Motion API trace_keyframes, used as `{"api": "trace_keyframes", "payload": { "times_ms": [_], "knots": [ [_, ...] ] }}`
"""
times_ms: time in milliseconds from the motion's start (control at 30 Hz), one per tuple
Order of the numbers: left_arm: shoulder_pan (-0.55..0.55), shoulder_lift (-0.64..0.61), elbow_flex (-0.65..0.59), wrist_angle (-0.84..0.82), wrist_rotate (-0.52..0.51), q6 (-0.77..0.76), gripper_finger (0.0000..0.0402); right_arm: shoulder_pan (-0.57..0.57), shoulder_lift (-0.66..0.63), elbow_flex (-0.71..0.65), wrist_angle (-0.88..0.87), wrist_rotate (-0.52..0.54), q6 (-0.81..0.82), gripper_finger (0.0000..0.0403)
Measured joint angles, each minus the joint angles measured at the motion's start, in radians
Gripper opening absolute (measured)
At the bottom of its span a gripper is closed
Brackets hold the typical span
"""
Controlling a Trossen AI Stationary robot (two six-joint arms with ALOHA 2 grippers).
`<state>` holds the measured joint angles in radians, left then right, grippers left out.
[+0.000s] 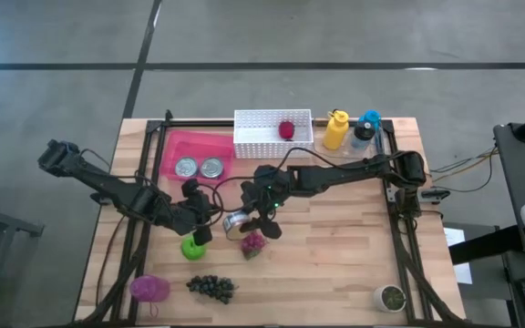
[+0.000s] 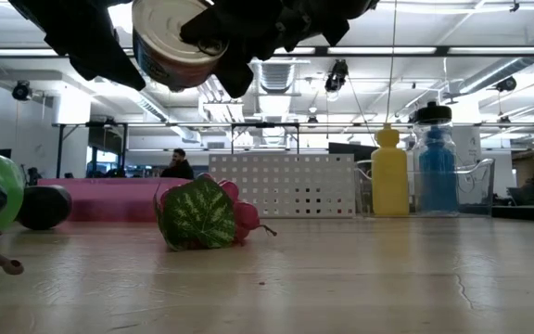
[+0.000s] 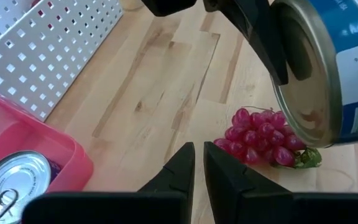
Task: Pick & Place Food Item
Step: Put the blue pink tuna can into the pink bin
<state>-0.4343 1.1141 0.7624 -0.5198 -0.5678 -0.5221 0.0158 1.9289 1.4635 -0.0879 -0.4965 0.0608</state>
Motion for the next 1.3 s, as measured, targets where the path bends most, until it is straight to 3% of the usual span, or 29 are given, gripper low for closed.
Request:
{"api": "trace_keyframes", "payload": {
  "times_ms": [200, 533, 733, 1300],
  "knots": [
    [0.002, 0.0, 0.0, 0.0, -0.008, -0.003, 0.0056, 0.0, 0.0, 0.0, -0.002, 0.0, 0.0, 0.0182],
    [0.017, 0.0, 0.0, -0.001, -0.015, -0.027, 0.0163, 0.0, 0.0, 0.0, -0.005, 0.0, 0.006, 0.0182],
    [0.026, 0.0, 0.0, -0.001, -0.018, -0.028, 0.0205, 0.0, -0.002, 0.0, -0.006, 0.0, 0.007, 0.0182],
    [0.026, 0.0, 0.0, -0.001, -0.007, -0.029, 0.0217, 0.0, -0.005, 0.0, -0.008, 0.001, 0.016, 0.0182]
  ]
}}
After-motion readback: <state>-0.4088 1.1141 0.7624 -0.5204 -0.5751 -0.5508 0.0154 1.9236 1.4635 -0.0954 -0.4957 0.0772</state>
